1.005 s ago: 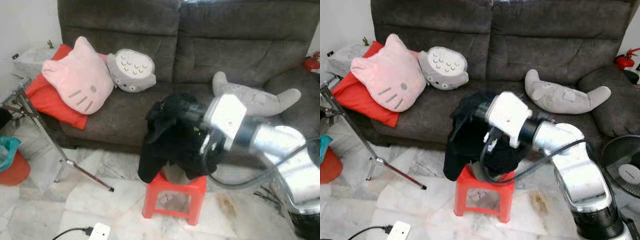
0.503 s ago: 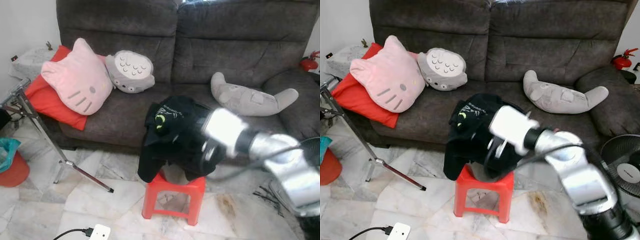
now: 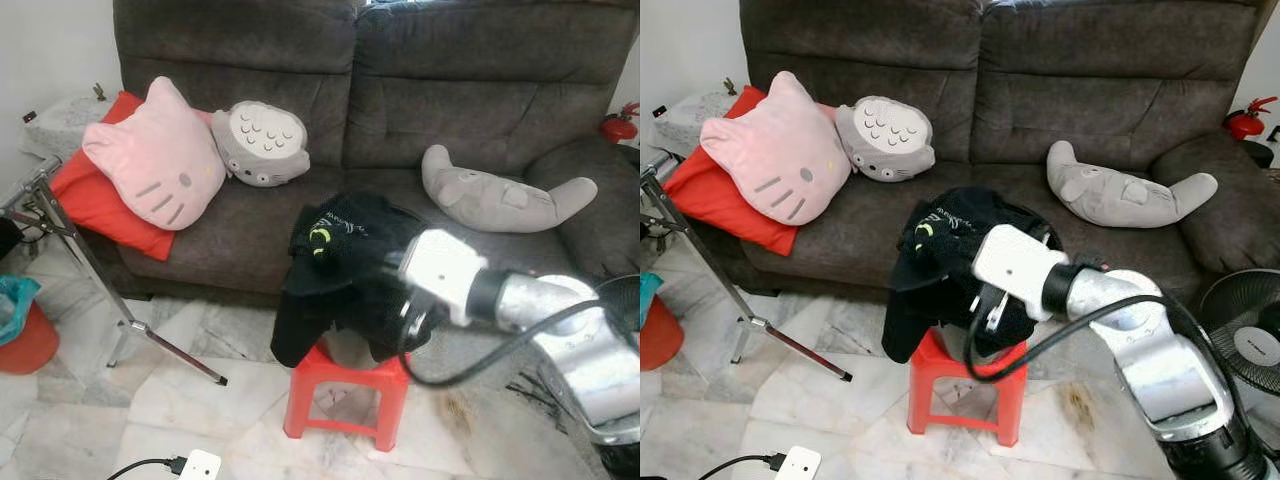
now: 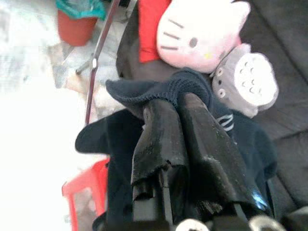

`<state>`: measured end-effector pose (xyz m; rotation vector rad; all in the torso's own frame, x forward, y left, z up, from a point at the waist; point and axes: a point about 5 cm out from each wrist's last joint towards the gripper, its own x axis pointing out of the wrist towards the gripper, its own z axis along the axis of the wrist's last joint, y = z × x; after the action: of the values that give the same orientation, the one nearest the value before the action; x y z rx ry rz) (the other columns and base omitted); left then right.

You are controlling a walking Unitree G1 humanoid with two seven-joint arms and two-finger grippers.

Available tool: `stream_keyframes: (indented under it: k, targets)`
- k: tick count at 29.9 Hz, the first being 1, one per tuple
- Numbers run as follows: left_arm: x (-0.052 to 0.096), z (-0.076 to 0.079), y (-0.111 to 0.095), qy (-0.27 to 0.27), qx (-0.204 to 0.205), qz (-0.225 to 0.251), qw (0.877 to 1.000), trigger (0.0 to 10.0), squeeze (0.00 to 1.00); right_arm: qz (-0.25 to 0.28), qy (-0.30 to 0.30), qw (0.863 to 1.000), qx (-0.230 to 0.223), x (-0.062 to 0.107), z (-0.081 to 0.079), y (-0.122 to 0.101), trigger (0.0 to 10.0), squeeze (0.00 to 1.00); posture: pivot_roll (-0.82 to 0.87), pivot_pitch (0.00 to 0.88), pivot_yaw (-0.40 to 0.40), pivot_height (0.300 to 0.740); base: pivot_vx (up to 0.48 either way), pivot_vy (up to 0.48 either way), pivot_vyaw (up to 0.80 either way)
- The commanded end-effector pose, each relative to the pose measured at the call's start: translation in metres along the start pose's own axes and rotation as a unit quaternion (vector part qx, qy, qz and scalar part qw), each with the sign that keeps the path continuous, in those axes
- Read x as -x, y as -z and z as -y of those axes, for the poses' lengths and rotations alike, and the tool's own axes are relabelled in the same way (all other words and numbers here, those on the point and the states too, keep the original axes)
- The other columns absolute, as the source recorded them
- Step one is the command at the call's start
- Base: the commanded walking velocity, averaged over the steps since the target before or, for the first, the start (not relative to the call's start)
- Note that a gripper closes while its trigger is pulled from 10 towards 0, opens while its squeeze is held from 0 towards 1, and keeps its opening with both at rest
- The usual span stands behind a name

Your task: Hang hanger

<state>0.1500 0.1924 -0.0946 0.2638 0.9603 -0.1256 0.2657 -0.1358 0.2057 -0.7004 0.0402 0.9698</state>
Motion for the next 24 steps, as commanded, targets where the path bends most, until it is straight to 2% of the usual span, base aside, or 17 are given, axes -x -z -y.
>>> stream_keyframes:
  k: [1,3,4,5,10,12,15,24]
  targets:
    - [0.001,0.001,0.006,0.001,-0.007,-0.013,1.0,10.0,0.0,-0.008,-0.011,1.0,0.011,0.002,-0.003,0.0,10.0,0.0,-0.07,0.0,0.01,0.74,0.0,0.0,0.0]
    - [0.001,0.001,0.006,0.002,-0.008,-0.014,1.0,10.0,0.0,-0.02,-0.025,0.999,0.011,0.002,-0.006,0.004,10.0,0.0,-0.07,0.0,0.01,0.74,0.0,0.0,0.0]
    - [0.001,0.001,0.006,0.002,-0.008,-0.013,1.0,10.0,0.0,-0.022,-0.028,0.999,0.01,0.003,-0.007,0.004,10.0,0.28,-0.07,0.0,0.01,0.74,0.0,0.0,0.0]
    - [0.001,0.001,0.006,0.002,-0.008,-0.013,1.0,10.0,0.0,-0.023,-0.029,0.999,0.01,0.003,-0.007,0.004,10.0,1.0,-0.07,0.0,0.009,0.74,0.0,0.0,0.0]
    - [0.001,0.002,0.006,0.003,-0.008,-0.013,1.0,10.0,0.0,-0.044,-0.03,0.998,0.025,0.004,-0.007,0.008,10.0,1.0,-0.07,0.0,0.009,0.74,0.0,0.0,0.0]
    - [0.001,0.002,0.006,0.003,-0.008,-0.013,1.0,10.0,0.0,-0.087,-0.033,0.994,0.063,0.005,-0.008,0.019,10.0,1.0,-0.07,0.0,0.009,0.74,0.0,0.0,0.0]
    - [0.001,0.002,0.005,0.003,-0.009,-0.013,1.0,10.0,0.0,-0.109,-0.031,0.99,0.089,0.005,-0.008,0.025,10.0,1.0,-0.07,0.0,0.009,0.74,0.0,0.0,0.0]
    - [0.001,0.004,0.007,0.005,-0.009,-0.013,1.0,10.0,0.0,-0.103,-0.052,0.986,0.121,0.0,-0.016,0.024,10.0,1.0,-0.07,0.0,0.009,0.74,0.0,0.0,0.0]
